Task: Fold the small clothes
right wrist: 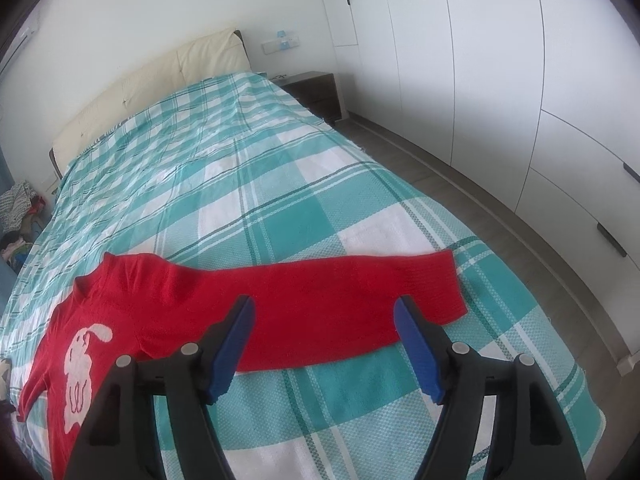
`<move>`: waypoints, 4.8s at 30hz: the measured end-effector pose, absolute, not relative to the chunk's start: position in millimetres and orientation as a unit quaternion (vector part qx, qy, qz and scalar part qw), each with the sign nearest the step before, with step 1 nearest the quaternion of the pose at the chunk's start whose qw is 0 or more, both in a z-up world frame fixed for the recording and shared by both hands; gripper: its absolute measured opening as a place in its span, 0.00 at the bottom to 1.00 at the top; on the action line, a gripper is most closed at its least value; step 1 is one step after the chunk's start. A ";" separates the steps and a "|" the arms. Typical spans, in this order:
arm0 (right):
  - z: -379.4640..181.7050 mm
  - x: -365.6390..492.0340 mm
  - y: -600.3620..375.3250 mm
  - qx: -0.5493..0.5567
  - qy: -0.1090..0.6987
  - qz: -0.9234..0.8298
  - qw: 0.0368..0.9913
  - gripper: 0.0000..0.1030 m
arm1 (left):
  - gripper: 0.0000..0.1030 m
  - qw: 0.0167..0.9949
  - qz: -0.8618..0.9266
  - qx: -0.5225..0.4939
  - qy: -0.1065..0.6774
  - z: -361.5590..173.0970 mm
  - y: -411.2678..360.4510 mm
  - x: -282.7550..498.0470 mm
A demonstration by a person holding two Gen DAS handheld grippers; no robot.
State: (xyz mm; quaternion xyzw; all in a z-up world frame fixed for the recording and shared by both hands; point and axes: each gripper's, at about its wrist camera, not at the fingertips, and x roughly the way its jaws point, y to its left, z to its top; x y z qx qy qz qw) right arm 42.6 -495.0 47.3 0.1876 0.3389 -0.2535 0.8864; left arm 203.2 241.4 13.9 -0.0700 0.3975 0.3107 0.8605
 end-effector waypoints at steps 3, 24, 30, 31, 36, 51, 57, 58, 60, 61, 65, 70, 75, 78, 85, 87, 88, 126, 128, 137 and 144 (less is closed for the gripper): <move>50.0 41.6 -495.6 0.184 0.332 -0.261 0.888 0.71 | 0.92 0.896 0.219 -0.084 0.377 26.1 207.6 191.9; 54.0 42.7 -489.9 0.181 0.326 -0.242 0.896 0.71 | 1.00 0.881 0.001 -0.006 0.473 -84.7 85.9 214.0; 57.4 39.6 -492.9 0.194 0.318 -0.237 0.897 0.71 | 1.00 0.882 0.002 -0.004 0.472 -84.9 85.4 214.9; 57.8 39.7 -491.9 0.193 0.317 -0.237 0.898 0.71 | 1.00 0.882 0.003 -0.003 0.472 -84.8 85.0 215.1; 55.8 46.0 -484.6 0.182 0.322 -0.236 0.898 0.72 | 1.00 0.882 0.002 -0.003 0.472 -85.3 86.1 214.6; 55.0 71.5 -420.5 0.022 0.335 -0.205 0.920 0.72 | 1.00 0.882 0.002 -0.004 0.472 -85.3 86.1 214.6; 61.1 70.5 -402.9 -0.029 0.318 -0.207 0.925 0.72 | 1.00 0.882 0.002 -0.004 0.472 -85.3 86.1 214.5; 61.3 70.7 -400.9 -0.035 0.317 -0.206 0.925 0.72 | 1.00 0.882 0.002 -0.004 0.472 -85.3 86.1 214.5; 61.5 71.0 -397.8 -0.043 0.316 -0.206 0.925 0.72 | 1.00 0.882 0.002 -0.004 0.472 -85.4 86.1 214.4; 61.8 71.5 -396.8 -0.046 0.315 -0.206 0.925 0.72 | 1.00 0.882 0.002 -0.004 0.472 -85.4 86.1 214.4; 64.1 70.7 -390.2 -0.066 0.307 -0.208 0.926 0.72 | 1.00 0.882 0.002 -0.004 0.472 -85.4 86.2 214.4; 64.8 69.8 -380.1 -0.096 0.297 -0.209 0.927 0.72 | 1.00 0.882 0.002 -0.004 0.472 -85.4 86.2 214.5; 65.6 69.6 -372.6 -0.118 0.289 -0.209 0.927 0.72 | 1.00 0.882 0.002 -0.004 0.472 -85.4 86.3 214.3; 65.4 69.2 -368.7 -0.132 0.284 -0.211 0.926 0.72 | 1.00 0.882 0.002 -0.004 0.472 -85.4 86.3 214.3; 64.1 70.1 -365.5 -0.139 0.285 -0.206 0.926 0.72 | 1.00 0.882 0.002 -0.004 0.472 -85.4 86.3 214.3; 63.8 70.2 -365.2 -0.138 0.285 -0.205 0.926 0.72 | 1.00 0.882 0.002 -0.004 0.472 -85.4 86.3 214.3; 63.5 70.1 -365.0 -0.139 0.285 -0.205 0.926 0.72 | 1.00 0.882 0.002 -0.004 0.472 -85.4 86.3 214.3; 55.7 72.0 -353.3 -0.147 0.291 -0.197 0.925 0.72 | 1.00 0.882 0.001 -0.004 0.472 -85.3 86.5 214.3; 55.4 71.8 -352.1 -0.149 0.291 -0.197 0.924 0.72 | 1.00 0.882 0.001 -0.004 0.472 -85.3 86.5 214.3; 55.1 72.6 -353.4 -0.143 0.293 -0.195 0.925 0.72 | 1.00 0.882 0.001 -0.004 0.472 -85.3 86.5 214.4; 56.0 73.1 -354.2 -0.142 0.291 -0.195 0.926 0.72 | 1.00 0.882 0.001 -0.004 0.472 -85.3 86.5 214.4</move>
